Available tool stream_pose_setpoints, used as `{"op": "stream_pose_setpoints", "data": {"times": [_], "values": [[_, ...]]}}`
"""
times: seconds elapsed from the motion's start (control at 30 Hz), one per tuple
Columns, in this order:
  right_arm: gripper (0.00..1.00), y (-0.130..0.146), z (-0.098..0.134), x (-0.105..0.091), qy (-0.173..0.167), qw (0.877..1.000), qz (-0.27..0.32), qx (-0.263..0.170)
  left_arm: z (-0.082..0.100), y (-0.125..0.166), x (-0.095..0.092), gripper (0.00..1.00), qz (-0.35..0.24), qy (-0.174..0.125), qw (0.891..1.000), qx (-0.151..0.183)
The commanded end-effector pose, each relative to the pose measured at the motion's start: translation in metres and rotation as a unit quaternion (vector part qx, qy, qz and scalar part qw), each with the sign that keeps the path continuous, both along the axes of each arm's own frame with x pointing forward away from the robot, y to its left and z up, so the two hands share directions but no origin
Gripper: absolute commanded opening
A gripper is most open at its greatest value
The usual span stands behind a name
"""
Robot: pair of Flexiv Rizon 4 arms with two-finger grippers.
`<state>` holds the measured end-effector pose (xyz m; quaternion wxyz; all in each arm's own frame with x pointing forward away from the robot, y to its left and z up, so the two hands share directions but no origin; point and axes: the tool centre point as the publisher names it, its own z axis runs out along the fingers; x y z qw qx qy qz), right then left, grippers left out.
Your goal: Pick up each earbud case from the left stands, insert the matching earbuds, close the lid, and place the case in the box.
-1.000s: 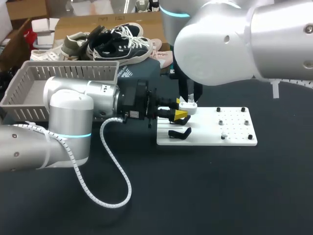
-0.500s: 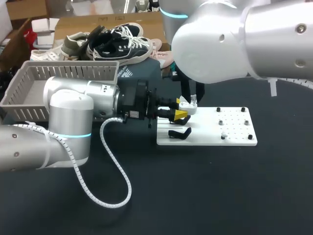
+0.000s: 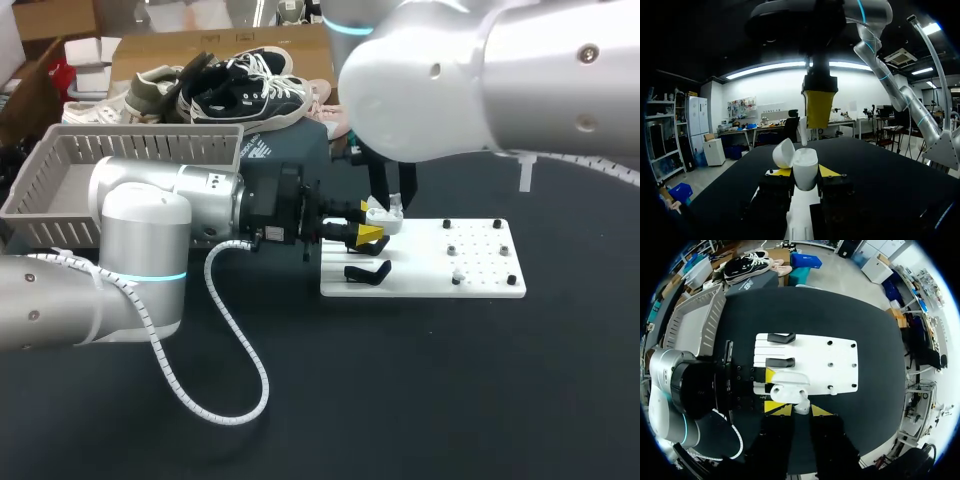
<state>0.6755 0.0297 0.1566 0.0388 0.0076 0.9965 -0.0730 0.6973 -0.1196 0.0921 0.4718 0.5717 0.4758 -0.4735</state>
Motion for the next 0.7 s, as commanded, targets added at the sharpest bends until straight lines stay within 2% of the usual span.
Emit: {"op": "stream_pose_setpoints", "data": {"times": [0.03, 0.7], "values": [[0.0, 0.0002, -0.0015, 0.0018, 0.003, 1.0, -0.001, -0.002, -0.0005, 0.0001, 0.0008, 0.0, -0.001, 0.0, 1.0, -0.001], [0.0, 0.0001, -0.0101, 0.0031, 0.007, 1.0, -0.001, -0.009, -0.0005, 0.0001, 0.0008, 0.0, -0.001, 0.0, 1.0, -0.001]]}}
